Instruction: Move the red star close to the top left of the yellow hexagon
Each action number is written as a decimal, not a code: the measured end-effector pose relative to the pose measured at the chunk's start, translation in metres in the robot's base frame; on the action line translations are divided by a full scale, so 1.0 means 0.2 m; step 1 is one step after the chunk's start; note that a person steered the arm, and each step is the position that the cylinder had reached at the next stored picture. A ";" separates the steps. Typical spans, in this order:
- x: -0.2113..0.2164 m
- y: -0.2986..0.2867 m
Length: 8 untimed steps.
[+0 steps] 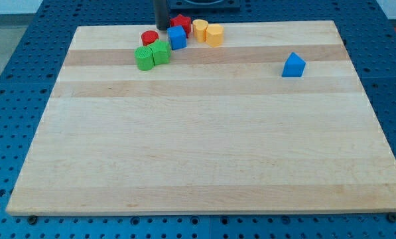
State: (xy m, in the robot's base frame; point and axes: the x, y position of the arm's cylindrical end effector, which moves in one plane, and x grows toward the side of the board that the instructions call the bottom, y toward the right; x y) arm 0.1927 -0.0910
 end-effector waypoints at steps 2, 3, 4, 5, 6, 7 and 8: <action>0.00 0.16; 0.03 0.24; 0.03 0.25; 0.00 0.25; 0.00 0.26; 0.00 0.37; 0.01 0.48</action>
